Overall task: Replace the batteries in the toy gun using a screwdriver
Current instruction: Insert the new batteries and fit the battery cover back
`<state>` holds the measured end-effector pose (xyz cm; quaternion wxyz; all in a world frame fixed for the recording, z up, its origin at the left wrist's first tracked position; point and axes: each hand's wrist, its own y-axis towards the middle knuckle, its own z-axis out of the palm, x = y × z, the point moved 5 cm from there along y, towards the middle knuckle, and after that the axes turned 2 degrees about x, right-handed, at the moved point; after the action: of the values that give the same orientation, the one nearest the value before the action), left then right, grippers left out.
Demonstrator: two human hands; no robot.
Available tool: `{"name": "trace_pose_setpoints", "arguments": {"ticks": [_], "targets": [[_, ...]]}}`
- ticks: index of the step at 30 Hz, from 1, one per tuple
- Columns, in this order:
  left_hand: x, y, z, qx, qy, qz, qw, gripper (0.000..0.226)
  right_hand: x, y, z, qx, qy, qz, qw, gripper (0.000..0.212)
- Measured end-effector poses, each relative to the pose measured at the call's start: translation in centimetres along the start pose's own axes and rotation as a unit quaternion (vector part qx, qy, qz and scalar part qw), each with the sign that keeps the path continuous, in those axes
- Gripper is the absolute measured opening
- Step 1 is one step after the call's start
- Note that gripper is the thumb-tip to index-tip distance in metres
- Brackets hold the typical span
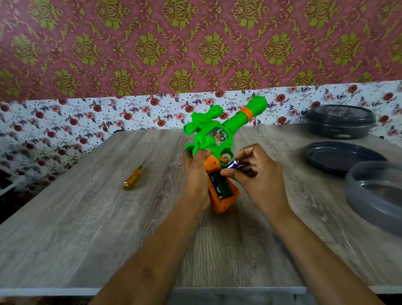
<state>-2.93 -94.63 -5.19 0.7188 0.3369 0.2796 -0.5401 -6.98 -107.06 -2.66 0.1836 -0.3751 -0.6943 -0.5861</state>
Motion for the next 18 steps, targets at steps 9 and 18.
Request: {"name": "trace_pose_setpoints", "arguments": {"ticks": [9,18], "targets": [[-0.3,-0.4,0.0,-0.015,0.054,0.008,0.998,0.013,0.1,-0.2,1.1,0.033,-0.083,-0.065,0.994,0.023],[-0.3,-0.3,-0.3,-0.039,0.048,0.003,0.998,0.013,0.1,-0.7,2.1,0.029,-0.234,-0.127,0.964,0.026]]}}
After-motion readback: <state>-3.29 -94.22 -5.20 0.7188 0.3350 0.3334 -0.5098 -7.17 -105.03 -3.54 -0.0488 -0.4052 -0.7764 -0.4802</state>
